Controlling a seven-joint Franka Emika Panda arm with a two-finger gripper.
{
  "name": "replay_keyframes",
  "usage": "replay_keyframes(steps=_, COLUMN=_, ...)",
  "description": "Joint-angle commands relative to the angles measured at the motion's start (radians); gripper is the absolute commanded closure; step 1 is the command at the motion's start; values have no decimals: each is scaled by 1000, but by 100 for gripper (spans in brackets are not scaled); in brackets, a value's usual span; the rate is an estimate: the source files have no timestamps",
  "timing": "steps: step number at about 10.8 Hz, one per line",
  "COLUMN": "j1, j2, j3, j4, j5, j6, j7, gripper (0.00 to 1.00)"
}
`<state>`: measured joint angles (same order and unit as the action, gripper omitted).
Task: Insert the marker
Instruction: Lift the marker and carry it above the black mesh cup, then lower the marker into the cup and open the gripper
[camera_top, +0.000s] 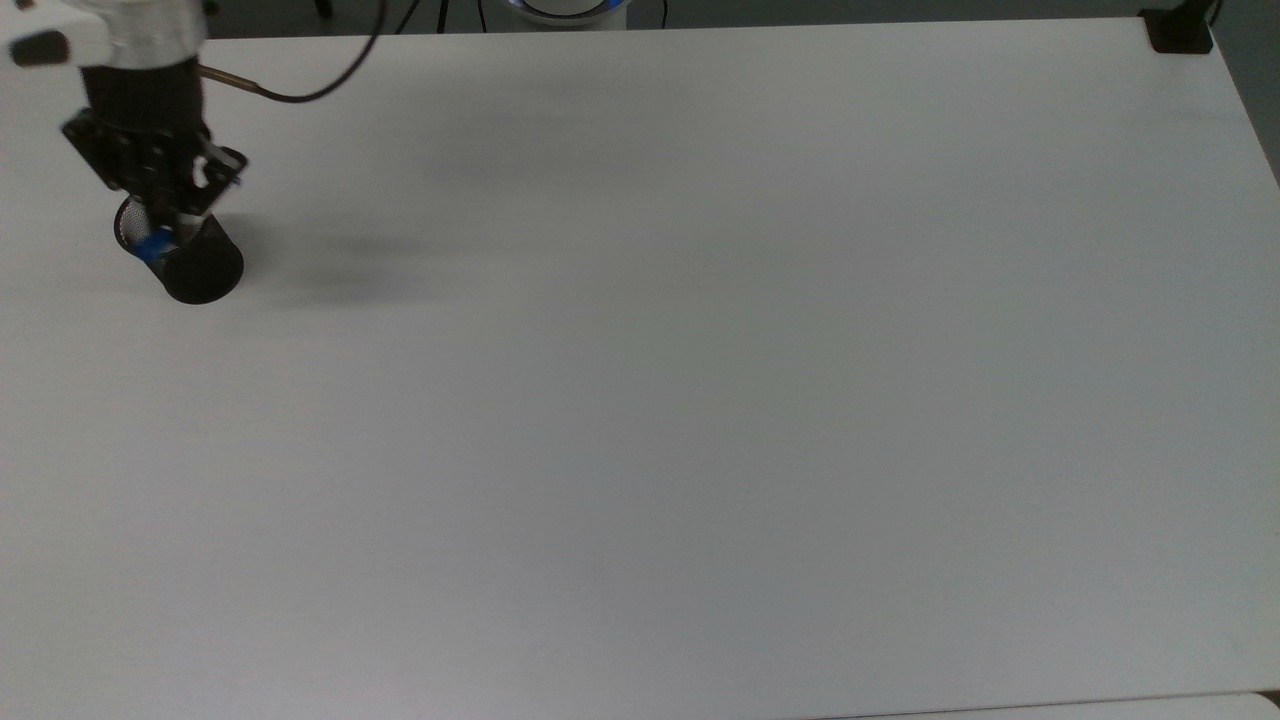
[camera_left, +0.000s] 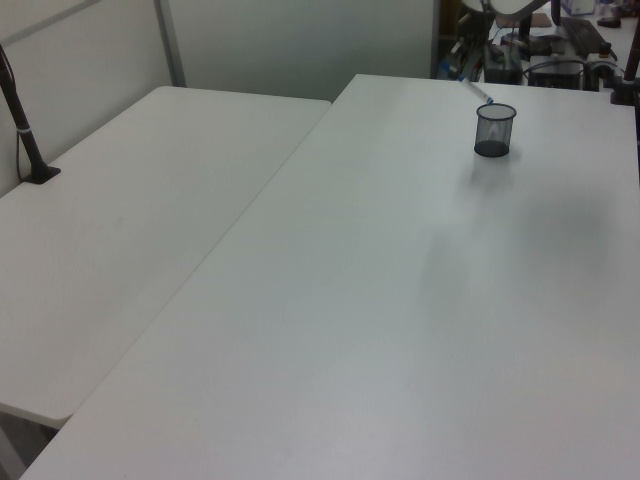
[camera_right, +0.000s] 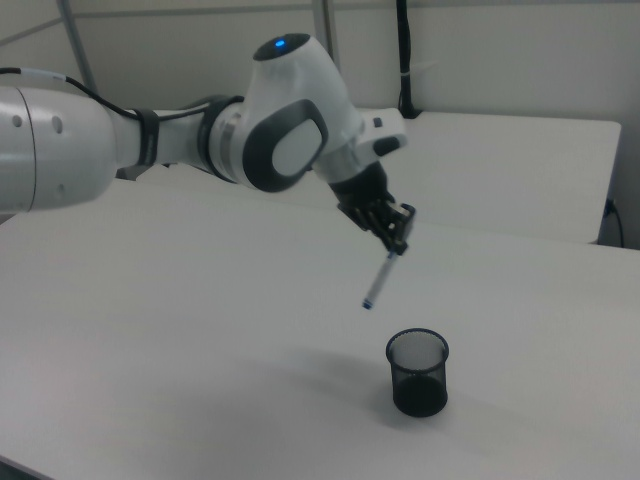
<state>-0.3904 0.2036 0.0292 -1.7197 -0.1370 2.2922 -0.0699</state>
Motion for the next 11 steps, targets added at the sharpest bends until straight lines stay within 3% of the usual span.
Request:
replay_keyframes(steps=1, j1=-11, j2=-41, j3=-81, j4=-122, j5=20, j6=201, j7=-4, gripper=88)
replay_keyframes(steps=5, j1=-24, j2=-41, j3=-106, j4=-319, j5=20, j6=516, j7=-22, gripper=88)
replay_keyframes(steps=8, j1=-24, j2=-50, j3=-106, j4=-327, j5=20, j6=512, j7=-21, gripper=84)
replay_keyframes(steps=9, j1=-24, j2=-50, j3=-106, j4=-327, j5=20, j6=509, j7=-19, gripper=58)
replay_keyframes(steps=10, j1=-22, j2=-50, j3=-104, j4=-324, j5=20, j6=498, j7=-10, gripper=2)
replay_keyframes(steps=11, j1=-15, j2=-62, j3=-104, j4=-324, j5=20, j6=483, j7=-5, gripper=0)
